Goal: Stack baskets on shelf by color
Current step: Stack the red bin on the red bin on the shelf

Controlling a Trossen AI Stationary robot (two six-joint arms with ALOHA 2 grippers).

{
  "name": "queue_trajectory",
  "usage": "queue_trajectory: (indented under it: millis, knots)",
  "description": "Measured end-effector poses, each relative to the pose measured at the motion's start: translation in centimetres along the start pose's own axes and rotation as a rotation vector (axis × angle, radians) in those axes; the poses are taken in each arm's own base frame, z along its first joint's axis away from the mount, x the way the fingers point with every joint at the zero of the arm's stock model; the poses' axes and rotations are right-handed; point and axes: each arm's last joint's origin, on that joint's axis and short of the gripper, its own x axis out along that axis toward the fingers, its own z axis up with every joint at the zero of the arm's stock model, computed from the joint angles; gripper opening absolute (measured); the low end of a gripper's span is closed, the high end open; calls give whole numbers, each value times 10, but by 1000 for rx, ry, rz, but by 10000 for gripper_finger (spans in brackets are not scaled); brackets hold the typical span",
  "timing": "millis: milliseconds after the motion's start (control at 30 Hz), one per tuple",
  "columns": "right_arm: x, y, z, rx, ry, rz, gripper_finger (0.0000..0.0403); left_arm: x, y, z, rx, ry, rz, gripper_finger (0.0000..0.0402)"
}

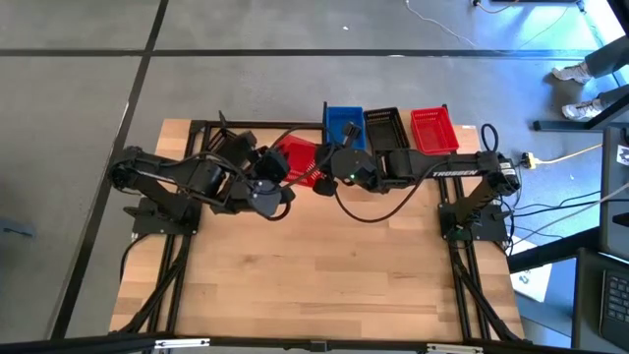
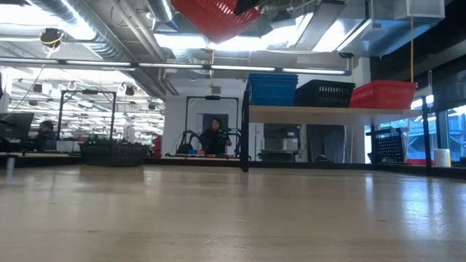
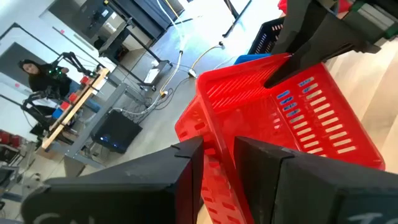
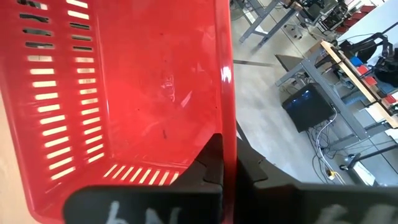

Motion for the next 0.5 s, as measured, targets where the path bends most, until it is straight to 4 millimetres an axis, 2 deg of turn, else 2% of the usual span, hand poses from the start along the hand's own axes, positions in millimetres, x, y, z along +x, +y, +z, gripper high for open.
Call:
queue_trajectory:
  millis: [200, 500]
  knots:
    - [0, 0, 0, 0, 2, -3, 0, 5, 2, 0, -4, 11, 3, 67]
    - [0, 0, 0, -1, 4, -3, 0, 11, 4, -1, -37, 30, -29, 90]
